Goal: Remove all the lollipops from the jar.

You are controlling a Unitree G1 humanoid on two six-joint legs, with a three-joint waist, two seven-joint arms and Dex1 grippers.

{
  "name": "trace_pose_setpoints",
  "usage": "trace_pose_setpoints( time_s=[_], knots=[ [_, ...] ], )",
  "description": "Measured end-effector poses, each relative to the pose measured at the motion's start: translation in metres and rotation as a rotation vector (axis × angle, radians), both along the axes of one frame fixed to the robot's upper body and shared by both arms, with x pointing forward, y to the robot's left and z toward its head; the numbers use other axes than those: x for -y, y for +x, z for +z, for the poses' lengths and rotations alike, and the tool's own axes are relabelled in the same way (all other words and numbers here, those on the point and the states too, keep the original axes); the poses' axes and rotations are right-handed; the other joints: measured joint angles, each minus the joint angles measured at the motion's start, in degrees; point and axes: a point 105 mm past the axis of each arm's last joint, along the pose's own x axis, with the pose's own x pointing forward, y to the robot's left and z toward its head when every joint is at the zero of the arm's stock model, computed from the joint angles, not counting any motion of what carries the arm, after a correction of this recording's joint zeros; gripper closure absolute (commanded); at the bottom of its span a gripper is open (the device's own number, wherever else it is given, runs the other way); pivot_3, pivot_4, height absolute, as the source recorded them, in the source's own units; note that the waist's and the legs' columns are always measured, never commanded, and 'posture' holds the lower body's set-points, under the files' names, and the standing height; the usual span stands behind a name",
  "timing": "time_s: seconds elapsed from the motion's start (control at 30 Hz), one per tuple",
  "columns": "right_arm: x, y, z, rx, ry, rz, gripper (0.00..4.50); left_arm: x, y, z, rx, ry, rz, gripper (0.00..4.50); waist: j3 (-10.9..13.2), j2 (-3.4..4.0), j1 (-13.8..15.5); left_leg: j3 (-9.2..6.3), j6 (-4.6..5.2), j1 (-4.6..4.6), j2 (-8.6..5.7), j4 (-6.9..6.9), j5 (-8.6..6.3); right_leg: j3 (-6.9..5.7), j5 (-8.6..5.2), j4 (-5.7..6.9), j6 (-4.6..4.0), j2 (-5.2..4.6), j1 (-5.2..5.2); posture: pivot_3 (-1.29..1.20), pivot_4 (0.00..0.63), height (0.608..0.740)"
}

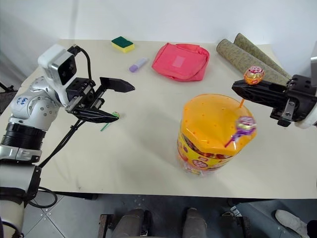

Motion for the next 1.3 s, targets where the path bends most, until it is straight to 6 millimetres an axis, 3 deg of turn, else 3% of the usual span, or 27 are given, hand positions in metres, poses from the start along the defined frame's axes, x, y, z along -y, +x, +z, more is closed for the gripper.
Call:
trace_pose_setpoints(
  time_s=[0.37, 0.47, 0.57, 0.67, 0.9, 1.03, 1.13, 1.3],
  knots=[
    [0.002, 0.003, 0.028, 0.101, 0.036, -0.068, 4.46, 0.002, 0.005, 0.001, -0.004, 0.0, 0.007, 0.0, 0.0, 0.0, 0.0, 0.02, 0.0, -0.37, 0.0, 0.06, 0.0, 0.01, 0.0, 0.1, 0.01, 0.0, -0.42, 0.0, 0.15, 0.74],
    [0.013, 0.005, 0.036, 0.124, 0.045, -0.141, 4.46, 0.003, 0.006, -0.001, -0.002, 0.018, 0.013, 0.0, 0.0, 0.0, 0.12, 0.05, 0.0, -0.53, -0.03, 0.06, 0.01, 0.03, 0.01, 0.13, 0.01, 0.0, -0.6, 0.0, 0.15, 0.74],
    [0.037, 0.006, 0.037, 0.125, 0.034, -0.275, 4.46, 0.003, 0.009, -0.004, -0.001, 0.044, 0.031, 0.0, 0.0, 0.0, 0.16, 0.13, 0.0, -0.65, -0.03, 0.06, 0.01, 0.08, 0.01, 0.22, 0.01, 0.0, -0.78, 0.0, 0.15, 0.74],
    [0.069, 0.008, 0.014, 0.027, -0.006, -0.433, 4.46, 0.001, 0.011, -0.008, 0.002, 0.074, 0.056, 0.0, 0.0, 0.0, 0.17, 0.17, 0.0, -0.68, -0.03, 0.06, 0.01, 0.1, 0.01, 0.25, 0.01, 0.0, -0.82, 0.0, 0.15, 0.74],
    [0.13, 0.005, -0.068, -0.274, -0.072, -0.691, 4.46, -0.009, 0.017, -0.027, -0.022, 0.143, 0.13, 0.0, -0.01, 0.0, 0.03, 0.28, 0.01, -0.59, -0.02, 0.06, 0.01, 0.24, 0.0, 0.34, 0.01, 0.0, -0.85, 0.0, 0.15, 0.74],
    [0.159, 0.012, -0.132, -0.5, -0.145, -0.85, 4.46, -0.011, 0.016, -0.023, -0.01, 0.118, 0.133, 0.0, -0.03, -0.03, -0.19, 0.33, 0.0, -0.55, -0.01, 0.06, 0.01, 0.29, 0.0, 0.36, 0.01, 0.0, -0.86, 0.0, 0.15, 0.74],
    [0.171, 0.023, -0.16, -0.578, -0.118, -0.92, 4.46, -0.012, 0.015, -0.023, -0.004, 0.11, 0.133, 0.0, -0.05, 0.04, -0.35, 0.38, 0.0, -0.52, -0.01, 0.06, 0.02, 0.32, 0.0, 0.39, 0.01, 0.0, -0.88, 0.0, 0.15, 0.74],
    [0.179, 0.046, -0.185, -0.597, -0.052, -0.981, 4.46, -0.012, 0.014, -0.027, -0.027, 0.102, 0.133, 0.0, -0.05, 0.05, -0.49, 0.39, -0.01, -0.54, -0.01, 0.06, 0.02, 0.32, 0.0, 0.4, 0.0, 0.0, -0.92, 0.0, 0.15, 0.74]
  ],
)
